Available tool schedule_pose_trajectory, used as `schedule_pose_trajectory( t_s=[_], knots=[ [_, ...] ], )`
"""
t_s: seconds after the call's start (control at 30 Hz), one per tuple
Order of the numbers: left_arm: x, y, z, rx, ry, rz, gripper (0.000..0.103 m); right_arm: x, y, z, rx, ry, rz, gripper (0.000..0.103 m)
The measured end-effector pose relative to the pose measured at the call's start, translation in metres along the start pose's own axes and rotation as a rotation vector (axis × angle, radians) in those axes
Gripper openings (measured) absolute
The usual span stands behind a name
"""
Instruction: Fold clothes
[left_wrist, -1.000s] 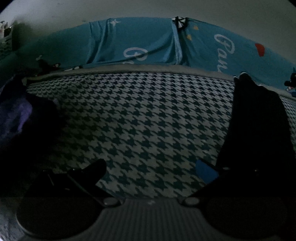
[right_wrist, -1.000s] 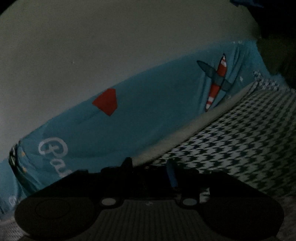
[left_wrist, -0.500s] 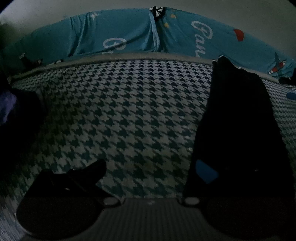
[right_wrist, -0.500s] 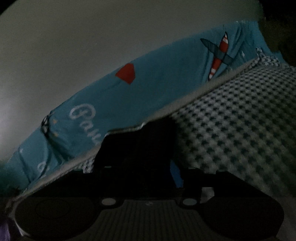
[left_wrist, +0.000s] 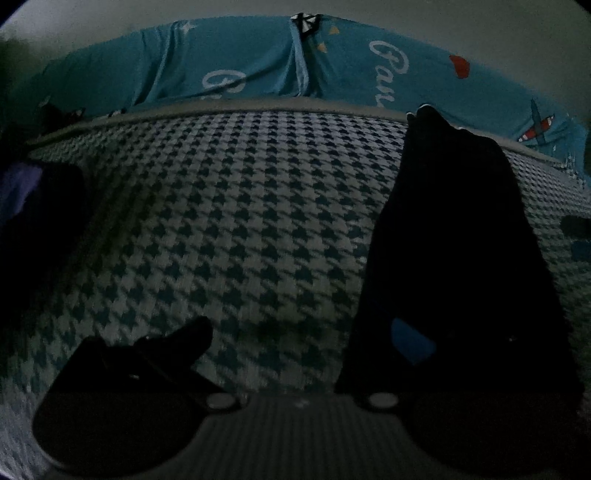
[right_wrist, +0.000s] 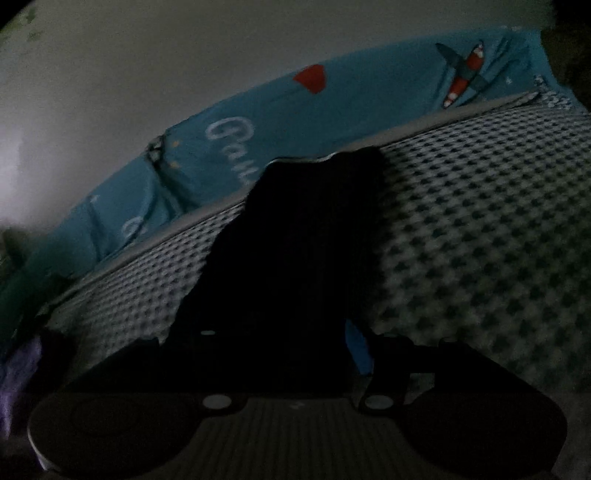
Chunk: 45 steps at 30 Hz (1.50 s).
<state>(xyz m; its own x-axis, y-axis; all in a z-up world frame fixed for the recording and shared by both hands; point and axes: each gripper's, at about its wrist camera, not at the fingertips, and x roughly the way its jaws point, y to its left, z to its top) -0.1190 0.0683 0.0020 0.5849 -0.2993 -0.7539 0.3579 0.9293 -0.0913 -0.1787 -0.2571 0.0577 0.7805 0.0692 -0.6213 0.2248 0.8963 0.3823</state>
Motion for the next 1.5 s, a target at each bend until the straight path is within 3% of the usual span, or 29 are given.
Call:
schedule_pose_trajectory(
  t_s=[0.17, 0.33, 0.63, 0.9, 1.23, 1.5],
  knots=[
    [-0.008, 0.007, -0.008, -0.021, 0.001, 0.007, 0.103, -0.014, 0.024, -0.030, -0.071, 0.028, 0.067, 0.056],
    [-0.015, 0.018, -0.013, -0.060, -0.013, 0.040, 0.103, -0.023, 0.059, -0.061, -0.174, 0.083, 0.187, 0.056],
    [-0.025, 0.032, -0.022, -0.097, -0.021, 0.082, 0.103, -0.027, 0.114, -0.103, -0.424, 0.143, 0.253, 0.056],
    [-0.029, 0.044, -0.023, -0.140, -0.025, 0.078, 0.103, -0.026, 0.140, -0.129, -0.630, 0.105, 0.200, 0.056],
    [-0.030, 0.050, -0.024, -0.157, -0.027, 0.065, 0.103, -0.007, 0.160, -0.144, -0.765, 0.073, 0.138, 0.056],
    [-0.031, 0.051, -0.022, -0.171, -0.020, 0.044, 0.103, 0.002, 0.165, -0.146, -0.789, 0.031, 0.115, 0.056]
  ],
)
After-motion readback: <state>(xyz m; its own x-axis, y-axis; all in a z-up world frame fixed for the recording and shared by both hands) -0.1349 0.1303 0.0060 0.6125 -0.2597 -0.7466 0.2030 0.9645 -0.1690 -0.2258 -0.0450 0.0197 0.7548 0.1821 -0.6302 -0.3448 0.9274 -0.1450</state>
